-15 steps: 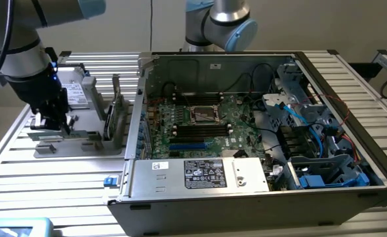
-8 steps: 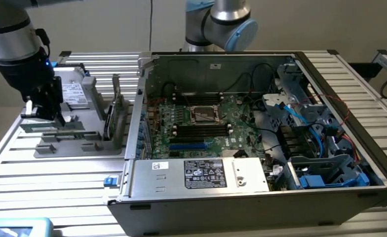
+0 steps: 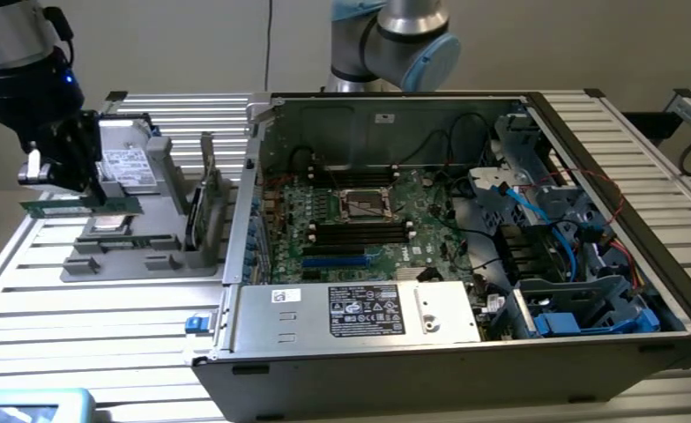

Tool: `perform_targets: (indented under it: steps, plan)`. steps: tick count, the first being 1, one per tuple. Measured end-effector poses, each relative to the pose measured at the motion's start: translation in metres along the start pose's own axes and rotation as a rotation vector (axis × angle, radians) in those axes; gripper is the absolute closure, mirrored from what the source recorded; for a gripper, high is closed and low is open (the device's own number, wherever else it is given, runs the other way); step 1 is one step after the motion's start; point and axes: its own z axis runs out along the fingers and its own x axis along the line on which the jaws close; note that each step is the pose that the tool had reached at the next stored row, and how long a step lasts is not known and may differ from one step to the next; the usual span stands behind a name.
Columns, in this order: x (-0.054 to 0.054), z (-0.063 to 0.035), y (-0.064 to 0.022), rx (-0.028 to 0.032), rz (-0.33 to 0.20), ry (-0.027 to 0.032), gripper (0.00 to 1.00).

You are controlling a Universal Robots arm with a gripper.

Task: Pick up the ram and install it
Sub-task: 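Pick up the ram and move it above insertion slot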

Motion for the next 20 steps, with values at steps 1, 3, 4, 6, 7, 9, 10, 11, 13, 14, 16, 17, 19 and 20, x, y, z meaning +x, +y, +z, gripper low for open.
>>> perform_targets:
  steps: [1,3,4,6,7,9,10,11,13,14,16,17,19,20]
  plan:
    - [0.000,-0.0045,-0.0017,0.0000,0.000,0.0000,0.88]
    - [0.001,-0.0135,-0.0080,0.0002,0.000,-0.0001,0.88]
    - [0.001,-0.0181,-0.0116,0.0001,0.000,-0.0001,0.88]
    - [0.001,-0.0274,-0.0189,0.0001,0.000,0.0000,0.88]
    - [0.002,-0.0323,-0.0231,0.0001,0.000,-0.0001,0.88]
    - [0.002,-0.0413,-0.0308,0.0002,0.000,-0.0001,0.88]
    - [0.002,-0.0460,-0.0349,0.0001,0.000,-0.0001,0.88]
    - [0.003,-0.0506,-0.0388,0.0000,0.000,0.0000,0.88]
    - [0.003,-0.0597,-0.0467,0.0001,0.000,-0.0001,0.88]
    - [0.003,-0.0643,-0.0508,0.0000,0.000,0.0000,0.88]
    - [0.004,-0.0730,-0.0591,0.0001,0.000,-0.0001,0.88]
    - [0.004,-0.0772,-0.0639,0.0000,0.000,0.0001,0.88]
    - [0.004,-0.0830,-0.0727,0.0001,0.000,-0.0002,0.88]
    - [0.005,-0.0854,-0.0774,-0.0001,0.000,-0.0001,0.88]
